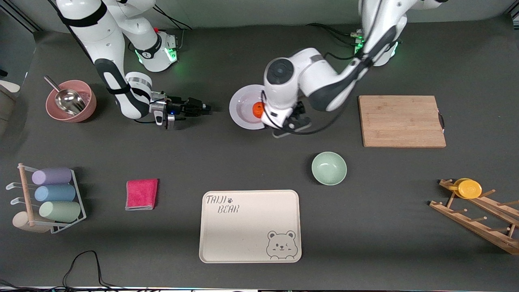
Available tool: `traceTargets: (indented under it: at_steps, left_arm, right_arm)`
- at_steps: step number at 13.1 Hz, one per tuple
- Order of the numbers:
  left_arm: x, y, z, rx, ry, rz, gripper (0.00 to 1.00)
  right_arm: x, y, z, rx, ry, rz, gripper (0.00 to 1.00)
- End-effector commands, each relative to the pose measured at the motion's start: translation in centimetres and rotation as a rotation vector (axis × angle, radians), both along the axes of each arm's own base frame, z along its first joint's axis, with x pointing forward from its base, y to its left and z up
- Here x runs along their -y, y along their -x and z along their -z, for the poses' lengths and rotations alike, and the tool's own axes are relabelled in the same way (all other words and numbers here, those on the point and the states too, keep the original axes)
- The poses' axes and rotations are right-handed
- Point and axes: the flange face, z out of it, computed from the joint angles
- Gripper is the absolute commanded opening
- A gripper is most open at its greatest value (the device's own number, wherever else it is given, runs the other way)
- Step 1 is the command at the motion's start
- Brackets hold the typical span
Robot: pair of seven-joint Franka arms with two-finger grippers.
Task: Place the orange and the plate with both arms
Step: 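Withdraw the left gripper while the right gripper grasps the plate rim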
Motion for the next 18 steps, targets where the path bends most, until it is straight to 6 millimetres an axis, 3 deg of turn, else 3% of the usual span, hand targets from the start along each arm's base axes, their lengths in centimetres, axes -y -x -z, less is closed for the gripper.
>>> traceTargets:
  at_steps: [1, 3, 5, 7, 11, 13, 15, 16, 18]
  left_arm:
    - [-6.6, -4.9, -4.2, -0.036, 0.012, 0.054, 1.0]
    - [-11.8, -7.7, -6.7, -0.021, 0.041, 0.054, 1.0]
    - [-16.4, -9.3, -8.0, -0.03, 0.024, 0.086, 1.0]
    - [-22.5, -11.0, -10.9, -0.004, 0.051, 0.1, 1.0]
    - [-31.9, -10.8, -15.4, -0.012, 0.059, 0.17, 1.0]
    - [-38.9, -10.7, -17.2, -0.008, 0.075, 0.235, 1.0]
    - [-43.8, -10.7, -18.7, -0.019, 0.08, 0.221, 1.0]
    - [-45.2, -10.4, -19.2, -0.032, 0.077, 0.2, 1.0]
    - [-46.2, -9.5, -20.6, -0.03, 0.05, 0.187, 1.0]
  right_arm:
    - [-4.0, 0.6, 0.9, 0.014, -0.033, 0.022, 0.47]
    - [-5.7, 0.9, 1.0, 0.008, -0.044, 0.023, 0.47]
    - [-6.8, 1.0, 1.2, 0.026, -0.048, 0.03, 0.47]
    - [-8.0, 1.5, 1.8, 0.034, -0.056, 0.042, 0.47]
    - [-9.1, 1.6, 2.0, 0.036, -0.045, 0.041, 0.47]
    - [-9.1, 1.7, 2.0, 0.036, -0.046, 0.038, 0.28]
    - [-9.2, 1.6, 2.0, 0.037, -0.046, 0.038, 0.0]
    - [-9.2, 1.6, 2.0, 0.035, -0.046, 0.038, 0.0]
    - [-9.3, 1.5, 1.8, 0.042, -0.05, 0.038, 0.0]
